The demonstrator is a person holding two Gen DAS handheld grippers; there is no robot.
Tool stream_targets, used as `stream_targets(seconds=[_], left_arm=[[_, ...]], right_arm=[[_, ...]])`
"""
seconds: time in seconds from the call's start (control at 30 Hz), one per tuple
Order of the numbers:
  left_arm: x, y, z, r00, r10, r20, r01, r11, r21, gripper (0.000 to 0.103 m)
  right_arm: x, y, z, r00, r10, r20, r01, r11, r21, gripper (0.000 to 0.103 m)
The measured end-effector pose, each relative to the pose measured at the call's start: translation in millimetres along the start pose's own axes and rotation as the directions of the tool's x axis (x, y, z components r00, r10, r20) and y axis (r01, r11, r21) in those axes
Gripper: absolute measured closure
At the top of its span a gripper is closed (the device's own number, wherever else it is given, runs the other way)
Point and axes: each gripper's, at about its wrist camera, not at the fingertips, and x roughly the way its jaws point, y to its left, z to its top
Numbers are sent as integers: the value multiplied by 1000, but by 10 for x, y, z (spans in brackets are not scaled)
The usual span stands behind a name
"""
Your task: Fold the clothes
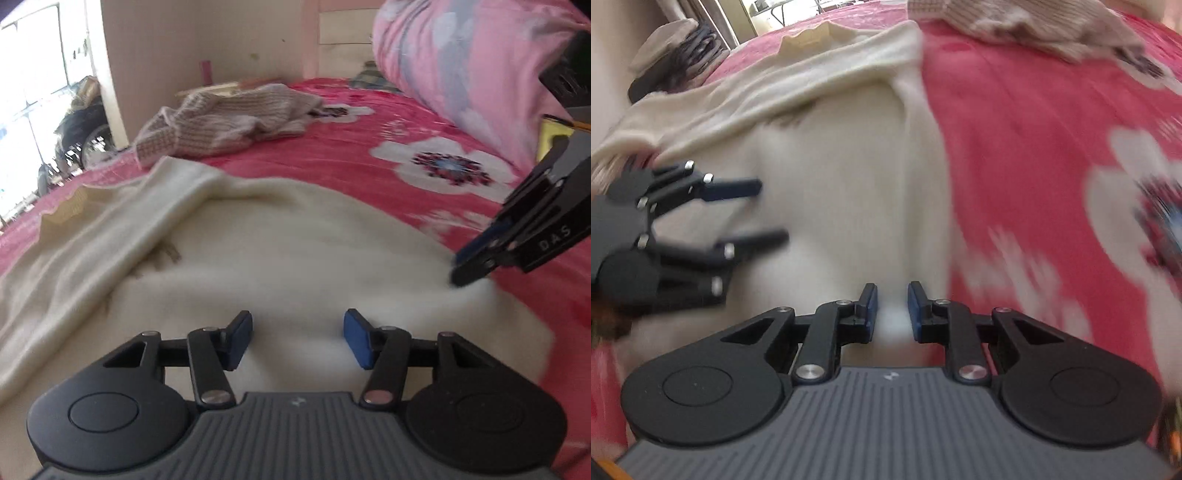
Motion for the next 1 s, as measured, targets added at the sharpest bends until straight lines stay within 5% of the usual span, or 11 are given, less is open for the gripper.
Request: stream_targets(seconds=[0.07,0.17,0.33,0.43,0.7,0.83,1.0], left_arm=[[-103,-84,-59,999,-19,-28,19,1000,6,47],[-265,-211,-199,998,-15,-54,16,1000,24,47],[-510,-328,-486,994,-14,-107,5,997,-76,46],[-732,-363,-672,991,-4,-131,-12,992,-127,46],[-1337,-357,-1085,974,16,-225,-64,976,-208,46],[-1593,-135,-1195,970,55,-238,-133,935,-328,46],[-1855,219,-1296,971,88,-222,-193,838,-510,45]], right_arm=[[-154,12,-106,998,-55,-26,56,998,28,80],[-283,149,-21,996,-72,55,71,997,13,79],[-36,586,86,994,31,101,-24,997,-71,79],[69,599,-180,997,18,71,-16,999,-29,78],[-431,471,-793,991,59,122,-75,988,138,77],[-566,444,-785,972,83,221,-125,976,181,77],[-572,579,-713,957,130,259,-169,977,132,77]])
